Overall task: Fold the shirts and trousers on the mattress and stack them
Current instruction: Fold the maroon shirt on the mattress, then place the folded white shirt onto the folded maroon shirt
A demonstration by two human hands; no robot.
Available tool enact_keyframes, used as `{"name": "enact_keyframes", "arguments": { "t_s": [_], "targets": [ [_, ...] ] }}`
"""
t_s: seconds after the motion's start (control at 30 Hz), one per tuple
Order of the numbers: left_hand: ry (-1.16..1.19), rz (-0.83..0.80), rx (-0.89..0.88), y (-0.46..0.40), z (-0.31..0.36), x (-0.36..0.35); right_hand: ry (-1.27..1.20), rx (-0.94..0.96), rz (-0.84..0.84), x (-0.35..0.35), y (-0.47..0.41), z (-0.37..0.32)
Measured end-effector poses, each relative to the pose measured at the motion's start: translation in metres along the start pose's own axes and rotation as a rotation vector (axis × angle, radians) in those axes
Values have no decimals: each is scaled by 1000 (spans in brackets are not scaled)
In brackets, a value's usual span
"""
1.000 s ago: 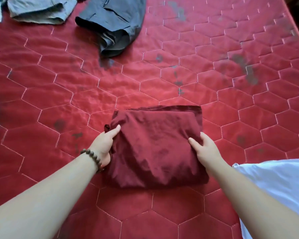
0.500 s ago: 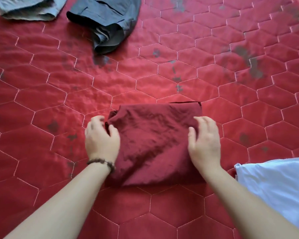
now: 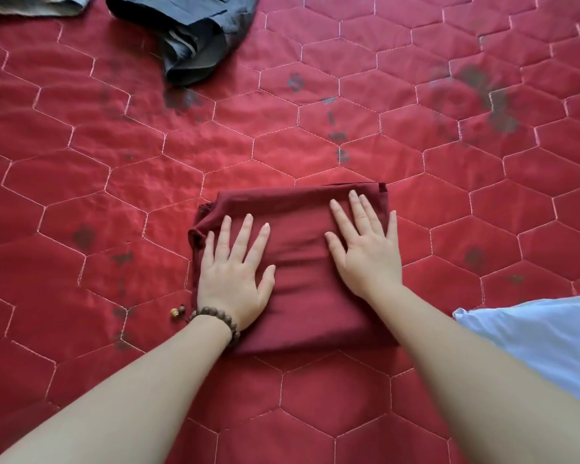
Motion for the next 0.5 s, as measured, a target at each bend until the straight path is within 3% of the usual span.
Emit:
{"name": "enact_keyframes", "arguments": {
  "t_s": [0.2,0.33,0.5],
  "targets": [
    [-18,18,86,5,-3,3,-111,-42,79,5,23,1],
    [2,16,156,14,-4,5,-10,131,68,-5,63,-17],
    [3,-60,219,48,-15,4,-66,-76,-57,-7,84,27]
  ]
}}
Point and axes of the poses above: each hand's wrist, its own y-axis away from the middle knuckle, its own x-axis out of the back of the hand, z = x × y, the point moved 5 cm from there along -y, towards the middle knuckle, and after that the axes turned 3 degrees about -x, right-handed, at the moved point
